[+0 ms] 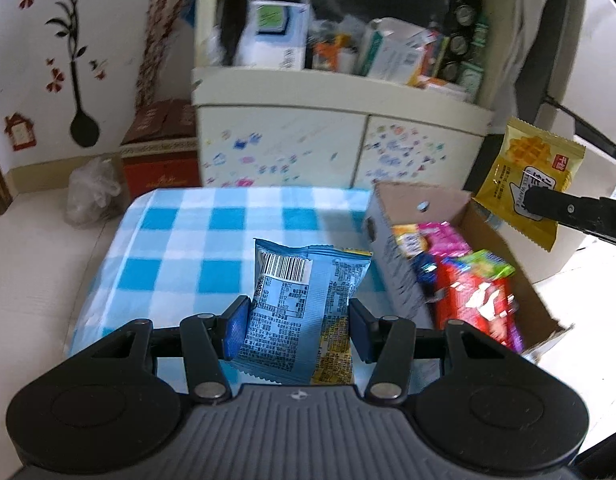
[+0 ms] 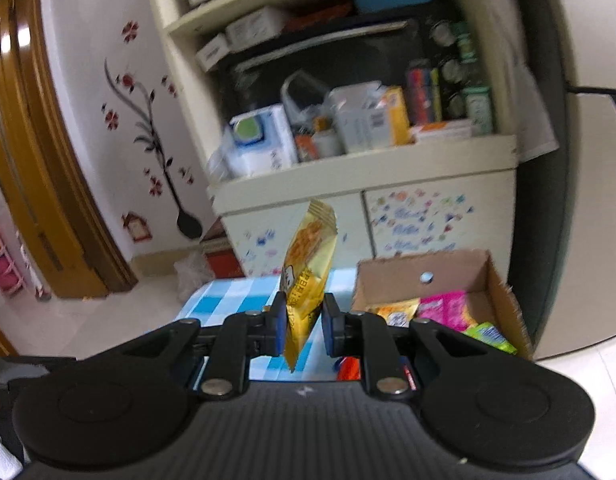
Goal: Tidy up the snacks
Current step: 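Carry blue bag with left tool while right tool carries waffle bag over box, then release blue bag into box with left tool while right tool drops waffle bag in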
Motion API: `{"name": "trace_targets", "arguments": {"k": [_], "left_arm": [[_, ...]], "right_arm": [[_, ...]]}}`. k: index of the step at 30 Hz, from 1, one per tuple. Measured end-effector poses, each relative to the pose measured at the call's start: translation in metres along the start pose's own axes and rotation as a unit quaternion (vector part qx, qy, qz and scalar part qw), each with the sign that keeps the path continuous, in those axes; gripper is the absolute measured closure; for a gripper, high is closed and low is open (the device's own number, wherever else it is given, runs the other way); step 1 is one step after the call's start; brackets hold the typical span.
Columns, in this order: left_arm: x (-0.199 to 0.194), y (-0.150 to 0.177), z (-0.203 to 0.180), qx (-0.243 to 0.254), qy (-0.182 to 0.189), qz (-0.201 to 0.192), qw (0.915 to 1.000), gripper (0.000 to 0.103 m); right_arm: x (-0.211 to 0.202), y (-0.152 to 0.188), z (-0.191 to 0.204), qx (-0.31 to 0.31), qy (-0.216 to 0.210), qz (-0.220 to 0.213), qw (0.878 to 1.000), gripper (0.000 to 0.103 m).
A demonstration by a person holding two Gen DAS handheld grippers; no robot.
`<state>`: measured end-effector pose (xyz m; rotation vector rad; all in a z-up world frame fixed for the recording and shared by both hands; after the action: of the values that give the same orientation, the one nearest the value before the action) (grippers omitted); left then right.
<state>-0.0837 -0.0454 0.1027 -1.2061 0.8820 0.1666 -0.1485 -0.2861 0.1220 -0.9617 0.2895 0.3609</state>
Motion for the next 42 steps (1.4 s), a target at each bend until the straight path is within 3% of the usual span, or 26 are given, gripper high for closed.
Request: {"name": "trace_targets", "arguments": {"k": [10, 22, 26, 32, 34, 36, 39, 42], "left_arm": [[0.032, -0.048, -0.050, -0.005, 0.049, -0.018, 0.9986, 0.046], [0.094, -0.095, -0.087, -0.009, 0.059, -0.004, 0.9982, 0.046], [0.108, -0.108, -0.094, -0.005, 0.050, 0.003, 0.9988, 0.032], [0.100, -0.113, -0.105, 0.041, 0.016, -0.008, 0.9990, 0.005], [0.096, -0.112, -0.106, 0.055, 0.006, -0.002, 0.9985, 0.003], [0.094, -0.110, -0.105, 0.062, -0.001, 0.008, 0.9980, 0.000], [0.090, -0.106, -0.101, 0.068, -0.019, 0.022, 0.9972, 0.000], [0.085, -0.104, -0.094, 0.072, -0.032, 0.029, 0.9965, 0.000]], "right_arm": [[-0.018, -0.035, -0.042, 0.073, 0.029, -0.042, 0.996, 0.086], [0.002, -0.038, -0.063, 0.113, 0.074, -0.018, 0.991, 0.086], [0.011, -0.036, -0.067, 0.118, 0.093, -0.004, 0.989, 0.085], [0.013, -0.037, -0.073, 0.140, 0.103, -0.006, 0.985, 0.073], [0.012, -0.038, -0.074, 0.146, 0.104, -0.010, 0.984, 0.057], [0.011, -0.038, -0.073, 0.147, 0.105, -0.014, 0.983, 0.049], [0.012, -0.038, -0.072, 0.146, 0.108, -0.013, 0.983, 0.041], [0.013, -0.037, -0.071, 0.145, 0.111, -0.012, 0.983, 0.039]]}}
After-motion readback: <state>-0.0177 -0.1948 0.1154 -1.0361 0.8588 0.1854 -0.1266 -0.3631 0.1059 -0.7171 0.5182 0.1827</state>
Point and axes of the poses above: each gripper's, at about its wrist camera, not at the fingertips, and x roughly the way its jaws point, z to its left, y to its underside, the point moved 1 cm from there along x, roughly the way its jaws point, and after that the axes turned 15 degrees about x, right-handed, at the moved point
